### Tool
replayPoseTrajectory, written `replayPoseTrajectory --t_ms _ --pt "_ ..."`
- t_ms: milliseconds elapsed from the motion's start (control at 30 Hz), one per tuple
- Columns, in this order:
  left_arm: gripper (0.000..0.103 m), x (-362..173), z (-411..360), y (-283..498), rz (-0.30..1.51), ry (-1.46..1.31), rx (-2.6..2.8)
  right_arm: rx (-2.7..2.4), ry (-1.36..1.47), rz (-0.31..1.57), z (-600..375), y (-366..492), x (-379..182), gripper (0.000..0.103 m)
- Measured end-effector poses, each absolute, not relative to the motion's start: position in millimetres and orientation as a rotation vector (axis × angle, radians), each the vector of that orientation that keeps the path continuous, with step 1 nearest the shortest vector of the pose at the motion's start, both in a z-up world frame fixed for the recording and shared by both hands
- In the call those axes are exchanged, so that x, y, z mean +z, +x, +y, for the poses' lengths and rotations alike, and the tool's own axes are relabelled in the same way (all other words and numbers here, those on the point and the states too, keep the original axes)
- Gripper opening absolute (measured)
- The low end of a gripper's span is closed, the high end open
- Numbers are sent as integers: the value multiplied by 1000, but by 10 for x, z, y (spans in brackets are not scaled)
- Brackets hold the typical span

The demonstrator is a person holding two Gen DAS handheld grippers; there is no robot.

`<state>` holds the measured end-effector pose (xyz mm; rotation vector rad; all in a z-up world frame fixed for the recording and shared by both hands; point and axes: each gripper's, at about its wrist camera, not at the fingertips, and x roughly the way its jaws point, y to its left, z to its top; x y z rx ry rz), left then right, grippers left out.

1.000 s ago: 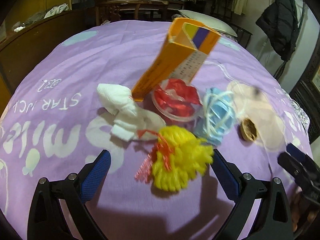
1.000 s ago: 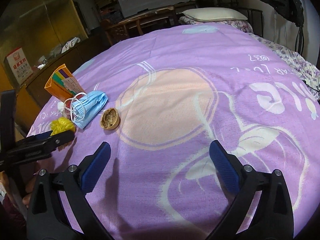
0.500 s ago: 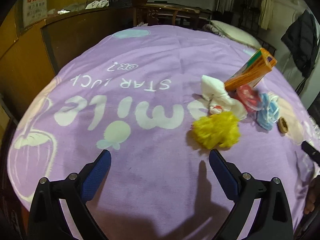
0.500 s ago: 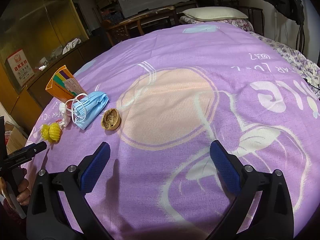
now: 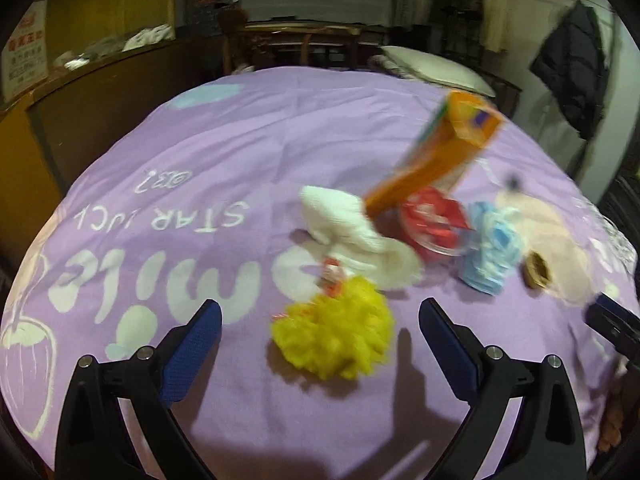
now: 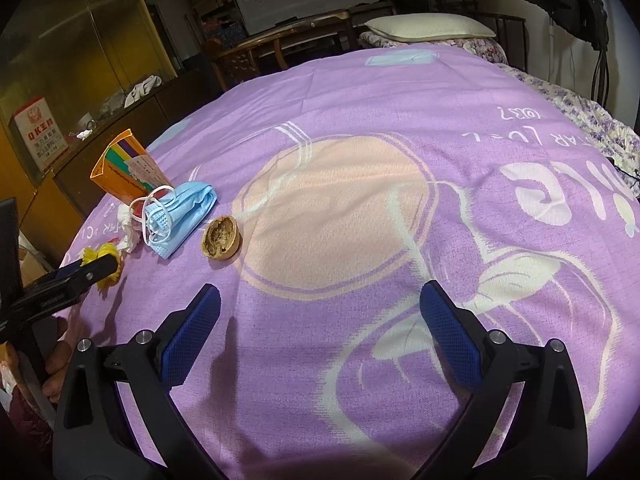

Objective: Collect trash
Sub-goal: 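Grasp the yellow pom-pom with the left tool while the right tool grasps the walnut shell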

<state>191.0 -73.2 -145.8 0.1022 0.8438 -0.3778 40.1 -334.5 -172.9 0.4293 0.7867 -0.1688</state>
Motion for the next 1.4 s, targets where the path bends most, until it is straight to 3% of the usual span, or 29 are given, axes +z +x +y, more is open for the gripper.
replayPoseTrajectory --t_ms 33,67,100,200,933,1333,1367,1400 --pt "84 -1503 -706 1979 872 75 -383 -169 429 787 -3347 402 -1729 96" --pt "66 -1527 -678 2017 889 59 -389 -169 429 787 -3346 401 -1729 96" --pt "56 -1532 -641 2017 883 49 -380 -169 430 787 -3344 400 -1729 96" --pt "40 -1493 -577 1917 837 49 -389 -169 430 786 -3345 400 -1730 96" --pt "46 -1548 -456 1825 840 35 -396 -71 302 800 -2897 778 -1626 95" --pt "53 -1557 -479 1847 843 33 -416 -59 266 873 -2759 1189 -1696 72" --pt "53 -1557 -480 1847 844 32 -419 -68 270 870 -2769 1180 -1697 67" --pt "54 -1558 -483 1845 844 32 -419 -86 269 866 -2776 1165 -1696 52"
